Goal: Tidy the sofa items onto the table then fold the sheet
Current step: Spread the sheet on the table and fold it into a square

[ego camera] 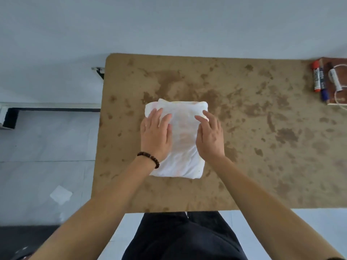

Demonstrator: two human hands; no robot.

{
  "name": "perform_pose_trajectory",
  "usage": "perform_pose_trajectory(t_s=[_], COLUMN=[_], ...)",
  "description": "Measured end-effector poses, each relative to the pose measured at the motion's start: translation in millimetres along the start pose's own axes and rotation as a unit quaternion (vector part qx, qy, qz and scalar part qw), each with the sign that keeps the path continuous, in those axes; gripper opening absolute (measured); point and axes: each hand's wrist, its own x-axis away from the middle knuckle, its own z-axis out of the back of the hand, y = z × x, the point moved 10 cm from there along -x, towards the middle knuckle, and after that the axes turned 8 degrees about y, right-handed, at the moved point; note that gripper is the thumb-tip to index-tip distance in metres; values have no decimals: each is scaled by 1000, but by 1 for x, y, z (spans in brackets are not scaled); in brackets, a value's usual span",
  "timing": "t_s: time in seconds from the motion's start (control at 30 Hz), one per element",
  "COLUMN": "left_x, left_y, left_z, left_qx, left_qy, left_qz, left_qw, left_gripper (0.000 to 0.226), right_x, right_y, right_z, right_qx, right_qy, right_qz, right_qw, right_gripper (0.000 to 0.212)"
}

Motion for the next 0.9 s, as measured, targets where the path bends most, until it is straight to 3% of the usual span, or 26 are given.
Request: perform_pose_trajectory(t_s=[0.1,0.23,0.4,0.5,0.57,0.63,0.67,0.77,0.9], left_x=[-19,-17,-28,-27,-27,-32,-38,-52,-43], left_y=[-20,-54,-60,-50,-34,-29,-36,-58,-43], left_z=[-63,-96,-106,-97,-91,-93,-96,-105,-83], left_qx=[-133,-137,-136,-145,-149,-169,-178,-154,-104], left_qy=[-143,-153,-112,-92,-73,-88,-109,-157,-131], left_qz=[-16,2,-4,-27,-100,-174,-169,-74,-51], left_qw=[981,979,984,985,981,966,963,973,985], left_gripper=[55,59,59,58,56,54,55,59,58], right_x=[4,-13,-19,-10,23,76,99,116,101], right_y=[-4,29,36,24,14,9,12,24,23], right_z=[-40,-95,-113,-86,-66,-67,-71,-76,-72], right_qx=[73,142,142,132,88,90,105,123,72], right_qy=[-120,-257,-244,-146,-93,-145,-184,-224,-253], right_qz=[79,52,56,42,45,87,100,87,53], right_qw=[987,954,958,979,991,982,972,963,963], right_gripper=[47,69,71,73,78,81,80,76,78])
